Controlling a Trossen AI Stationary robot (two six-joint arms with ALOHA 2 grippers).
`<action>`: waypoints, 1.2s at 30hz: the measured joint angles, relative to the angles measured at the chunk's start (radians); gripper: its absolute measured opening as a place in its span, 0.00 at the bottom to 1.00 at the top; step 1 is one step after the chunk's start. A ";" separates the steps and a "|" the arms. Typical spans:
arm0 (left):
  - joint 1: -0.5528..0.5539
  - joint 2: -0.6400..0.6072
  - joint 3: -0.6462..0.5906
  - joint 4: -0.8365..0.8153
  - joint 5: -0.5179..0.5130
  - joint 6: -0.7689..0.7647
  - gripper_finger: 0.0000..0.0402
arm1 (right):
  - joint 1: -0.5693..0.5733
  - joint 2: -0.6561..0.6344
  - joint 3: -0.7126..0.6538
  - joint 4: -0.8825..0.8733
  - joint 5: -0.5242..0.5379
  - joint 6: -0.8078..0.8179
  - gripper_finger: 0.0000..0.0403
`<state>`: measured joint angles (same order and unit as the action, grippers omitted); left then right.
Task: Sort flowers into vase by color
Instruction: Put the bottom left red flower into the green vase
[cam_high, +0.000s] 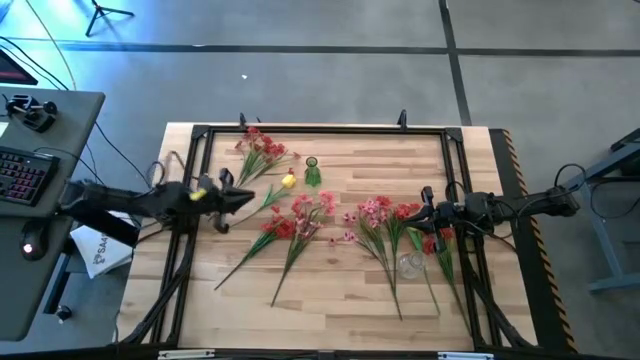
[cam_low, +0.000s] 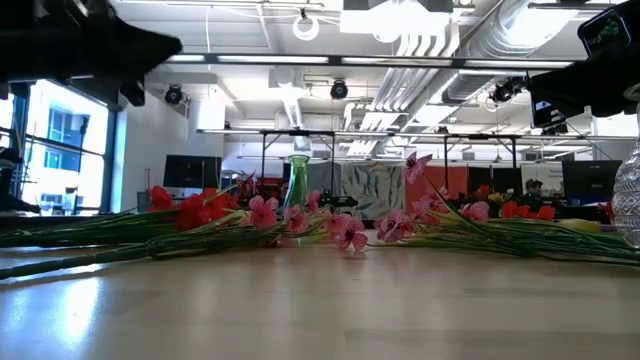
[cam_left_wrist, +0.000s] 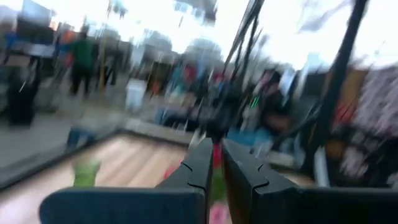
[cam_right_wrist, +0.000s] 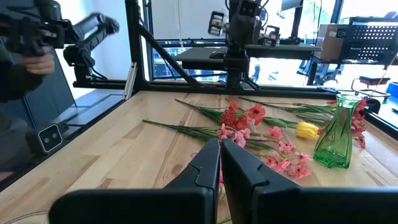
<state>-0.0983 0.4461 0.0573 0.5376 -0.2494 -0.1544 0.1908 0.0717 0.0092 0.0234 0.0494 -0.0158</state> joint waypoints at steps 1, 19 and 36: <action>-0.017 0.064 0.026 -0.002 -0.027 -0.002 0.05 | 0.000 0.000 0.000 0.000 0.000 0.000 0.03; -0.248 0.908 0.852 -1.532 0.087 -0.787 0.05 | 0.000 0.000 0.000 0.000 0.000 0.000 0.03; -0.305 1.001 0.834 -1.515 0.234 -1.014 0.53 | 0.000 0.000 0.000 0.000 0.000 0.000 0.03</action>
<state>-0.4031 1.4471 0.8909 -0.9775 -0.0158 -1.1687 0.1907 0.0719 0.0091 0.0233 0.0494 -0.0158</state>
